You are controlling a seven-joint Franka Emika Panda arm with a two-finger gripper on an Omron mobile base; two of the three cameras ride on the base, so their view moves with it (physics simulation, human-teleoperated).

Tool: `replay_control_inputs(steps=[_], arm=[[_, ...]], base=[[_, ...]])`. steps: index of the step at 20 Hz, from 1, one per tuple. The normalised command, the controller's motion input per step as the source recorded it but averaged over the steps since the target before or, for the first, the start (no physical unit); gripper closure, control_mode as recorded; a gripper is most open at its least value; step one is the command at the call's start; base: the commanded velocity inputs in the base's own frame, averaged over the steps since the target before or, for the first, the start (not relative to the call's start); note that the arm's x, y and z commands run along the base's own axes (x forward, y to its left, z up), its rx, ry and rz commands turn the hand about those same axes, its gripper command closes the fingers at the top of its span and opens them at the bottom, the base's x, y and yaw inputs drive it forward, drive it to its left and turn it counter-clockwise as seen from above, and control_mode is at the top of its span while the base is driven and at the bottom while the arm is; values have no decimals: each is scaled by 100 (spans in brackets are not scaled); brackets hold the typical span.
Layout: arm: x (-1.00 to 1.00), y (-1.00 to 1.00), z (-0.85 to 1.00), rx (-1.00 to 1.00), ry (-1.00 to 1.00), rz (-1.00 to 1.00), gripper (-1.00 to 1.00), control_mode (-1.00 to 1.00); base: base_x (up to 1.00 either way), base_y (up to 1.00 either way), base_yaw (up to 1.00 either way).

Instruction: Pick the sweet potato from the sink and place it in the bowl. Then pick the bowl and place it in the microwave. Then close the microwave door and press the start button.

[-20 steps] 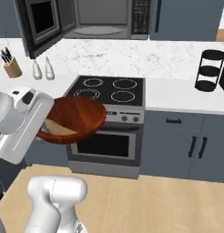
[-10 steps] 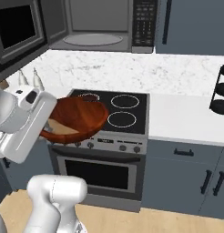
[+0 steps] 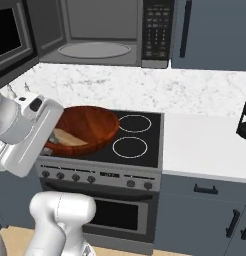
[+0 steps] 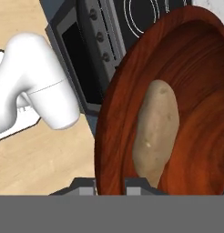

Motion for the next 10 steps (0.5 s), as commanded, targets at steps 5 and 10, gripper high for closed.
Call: replay_control_inputs(steps=[5, 10], arm=[[16, 11, 37, 3, -8, 16, 100, -100], [95, 16, 65, 0, -5, 37, 100, -100]], base=[[-1, 1, 1], [0, 0, 0]])
